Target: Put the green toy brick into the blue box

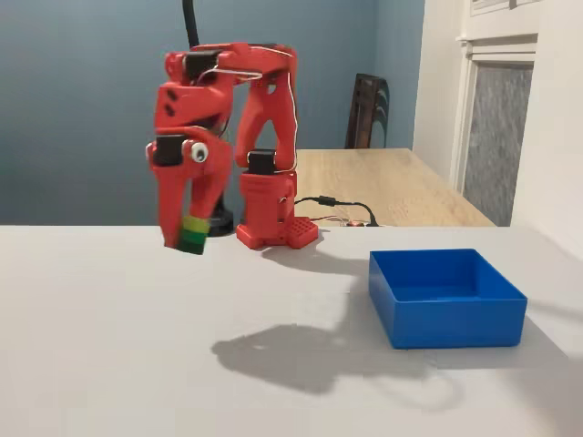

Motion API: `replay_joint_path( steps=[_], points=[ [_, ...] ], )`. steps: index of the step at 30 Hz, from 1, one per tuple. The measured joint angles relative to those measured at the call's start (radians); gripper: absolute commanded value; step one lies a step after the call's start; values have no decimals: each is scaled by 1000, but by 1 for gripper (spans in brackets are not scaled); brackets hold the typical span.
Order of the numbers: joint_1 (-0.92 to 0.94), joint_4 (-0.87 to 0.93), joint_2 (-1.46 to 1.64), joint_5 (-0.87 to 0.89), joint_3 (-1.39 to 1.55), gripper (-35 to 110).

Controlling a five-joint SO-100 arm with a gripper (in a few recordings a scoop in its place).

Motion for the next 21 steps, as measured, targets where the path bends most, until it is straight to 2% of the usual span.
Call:
replay_joint_path(
  steps=[21],
  points=[
    [-744, 0, 26, -175, -44, 0]
  ],
)
